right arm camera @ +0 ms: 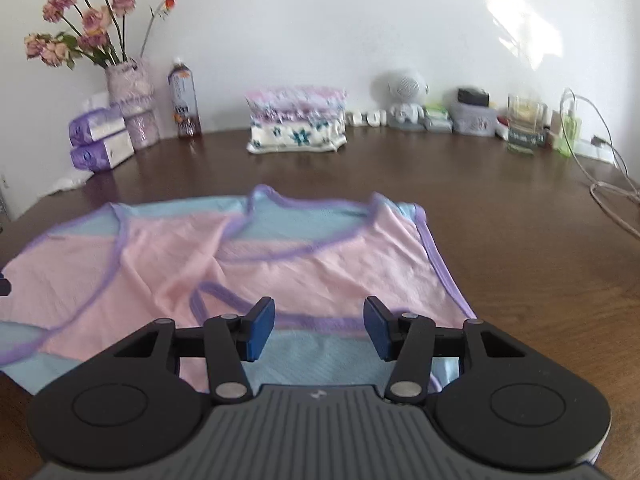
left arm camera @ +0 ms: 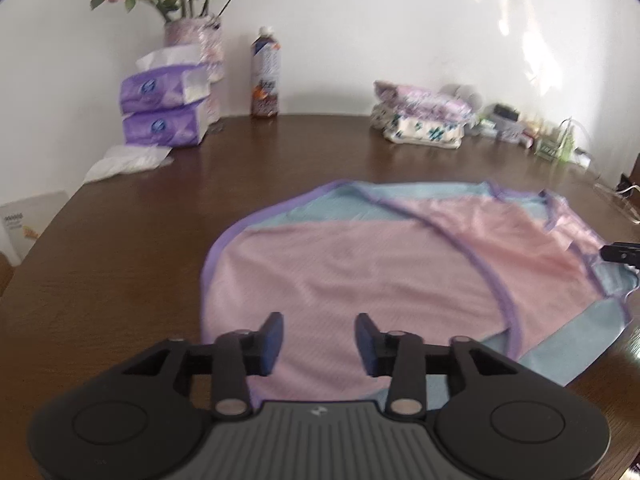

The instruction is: Fold clothes

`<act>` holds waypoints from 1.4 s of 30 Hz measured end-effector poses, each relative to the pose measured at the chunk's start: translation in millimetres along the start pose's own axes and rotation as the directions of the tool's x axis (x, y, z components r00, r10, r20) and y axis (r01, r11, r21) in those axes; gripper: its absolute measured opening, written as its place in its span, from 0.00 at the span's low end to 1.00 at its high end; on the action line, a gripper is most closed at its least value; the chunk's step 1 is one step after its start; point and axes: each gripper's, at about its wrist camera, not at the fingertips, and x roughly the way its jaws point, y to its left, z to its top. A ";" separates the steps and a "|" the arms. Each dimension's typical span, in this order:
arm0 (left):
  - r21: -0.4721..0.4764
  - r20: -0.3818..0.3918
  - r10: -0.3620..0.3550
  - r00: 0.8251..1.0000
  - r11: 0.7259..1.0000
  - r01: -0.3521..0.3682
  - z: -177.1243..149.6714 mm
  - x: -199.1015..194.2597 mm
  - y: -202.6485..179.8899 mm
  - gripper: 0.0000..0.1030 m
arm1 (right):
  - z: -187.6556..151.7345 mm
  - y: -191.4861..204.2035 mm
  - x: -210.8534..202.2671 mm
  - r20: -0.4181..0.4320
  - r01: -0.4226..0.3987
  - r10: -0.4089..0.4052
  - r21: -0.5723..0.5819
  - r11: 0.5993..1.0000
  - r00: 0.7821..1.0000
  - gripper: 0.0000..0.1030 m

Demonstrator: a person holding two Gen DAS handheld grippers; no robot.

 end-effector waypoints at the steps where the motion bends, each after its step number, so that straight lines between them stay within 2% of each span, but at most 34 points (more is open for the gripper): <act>1: 0.007 0.013 -0.003 1.000 1.000 0.003 5.0 2.8 -5.4 0.56 | 4.2 1.9 1.1 0.011 0.001 -0.001 0.000 1.000 1.000 0.49; 4: 0.032 0.038 -0.024 0.999 0.999 0.022 19.1 16.5 -22.2 0.66 | 15.4 1.9 15.5 -0.002 0.011 -0.011 0.031 0.999 1.000 0.49; 7: 0.037 0.038 -0.033 0.999 0.999 0.031 27.5 31.4 -33.5 0.74 | 21.2 2.4 31.9 -0.032 -0.020 0.022 0.060 0.998 0.999 0.49; 12: 0.026 0.002 -0.068 0.998 0.997 0.068 33.7 52.9 -39.7 0.77 | 23.9 11.7 54.9 -0.058 -0.053 0.055 0.049 0.997 0.997 0.49; 19: 0.037 -0.034 -0.040 0.999 0.998 0.041 28.6 73.1 -40.9 0.77 | 31.7 16.7 76.4 -0.084 -0.050 0.052 0.025 0.998 0.995 0.48; 21: 0.048 -0.028 -0.032 0.999 0.998 0.033 24.4 74.8 -40.3 0.81 | 31.6 17.4 77.9 -0.091 -0.048 0.049 0.016 0.999 0.995 0.47; 24: 0.064 -0.012 -0.031 0.999 0.997 0.031 19.2 74.2 -42.2 0.87 | 31.9 18.0 79.6 -0.100 -0.043 0.043 0.003 0.999 0.994 0.35; 26: 0.052 -0.008 -0.041 0.999 0.998 0.042 18.4 73.2 -40.6 0.88 | 32.6 17.4 79.7 -0.103 -0.033 0.032 -0.004 0.999 0.994 0.22; 31: 0.016 0.003 -0.076 0.997 0.997 0.076 18.5 71.7 -33.0 0.89 | 34.4 16.1 80.9 -0.112 -0.009 0.006 -0.024 1.000 0.994 0.05; 35: 0.015 0.005 -0.080 0.997 0.997 0.080 19.1 71.8 -32.6 0.90 | 35.3 17.0 80.4 -0.114 0.000 -0.004 -0.030 1.000 0.994 0.00; 42: 0.006 0.010 -0.088 0.996 0.996 0.087 18.6 71.8 -31.0 0.90 | 44.7 0.6 73.7 -0.091 0.016 -0.014 0.016 1.000 0.996 0.02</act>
